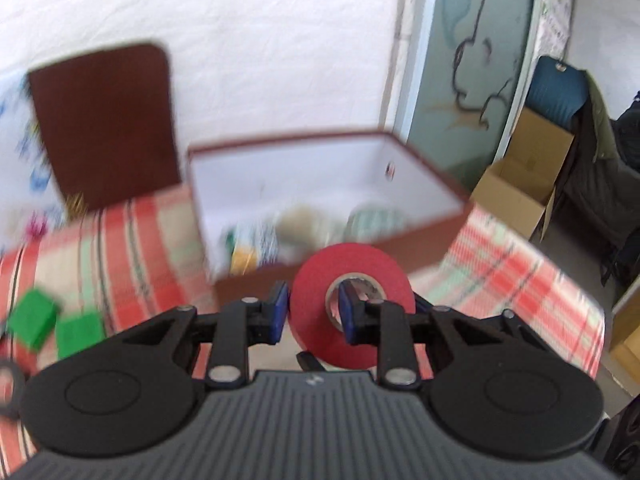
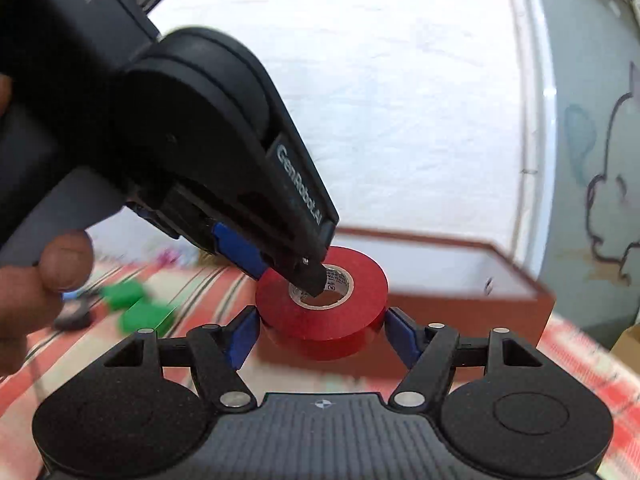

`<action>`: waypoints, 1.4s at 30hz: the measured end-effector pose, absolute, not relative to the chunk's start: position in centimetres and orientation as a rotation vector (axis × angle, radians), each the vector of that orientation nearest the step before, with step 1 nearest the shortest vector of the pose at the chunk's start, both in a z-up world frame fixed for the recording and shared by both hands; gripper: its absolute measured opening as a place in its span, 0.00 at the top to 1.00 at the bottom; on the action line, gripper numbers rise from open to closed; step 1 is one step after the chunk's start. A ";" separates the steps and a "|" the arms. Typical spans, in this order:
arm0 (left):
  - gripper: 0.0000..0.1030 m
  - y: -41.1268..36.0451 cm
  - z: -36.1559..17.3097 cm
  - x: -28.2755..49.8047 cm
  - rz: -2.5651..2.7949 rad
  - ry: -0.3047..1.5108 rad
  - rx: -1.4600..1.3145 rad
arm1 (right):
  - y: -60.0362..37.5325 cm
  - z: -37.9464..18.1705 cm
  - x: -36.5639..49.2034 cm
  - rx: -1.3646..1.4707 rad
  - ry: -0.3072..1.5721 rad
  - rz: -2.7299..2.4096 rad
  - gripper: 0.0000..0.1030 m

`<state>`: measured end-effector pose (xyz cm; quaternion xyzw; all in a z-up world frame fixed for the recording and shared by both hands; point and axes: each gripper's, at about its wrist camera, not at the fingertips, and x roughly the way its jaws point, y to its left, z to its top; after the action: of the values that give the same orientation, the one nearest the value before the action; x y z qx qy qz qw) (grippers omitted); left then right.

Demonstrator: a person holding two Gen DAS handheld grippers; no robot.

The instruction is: Organize objects

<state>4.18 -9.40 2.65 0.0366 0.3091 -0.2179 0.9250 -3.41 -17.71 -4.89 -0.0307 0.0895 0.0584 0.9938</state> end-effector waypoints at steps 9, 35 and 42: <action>0.29 -12.5 0.7 12.6 -0.243 0.652 0.143 | -21.0 -5.3 7.8 0.000 0.236 0.020 0.22; 0.17 -4.4 -0.6 -0.3 -0.076 0.681 0.137 | -20.4 -5.7 -4.8 0.190 0.415 0.041 0.21; 0.11 -0.9 -2.1 -2.5 0.005 0.719 0.111 | -17.8 -4.8 -7.0 0.214 0.475 0.096 0.21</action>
<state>-2.49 -0.95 -2.07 0.0544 0.3516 0.0023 0.9346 -7.02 -17.77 -4.82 0.1056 0.2347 0.0476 0.9651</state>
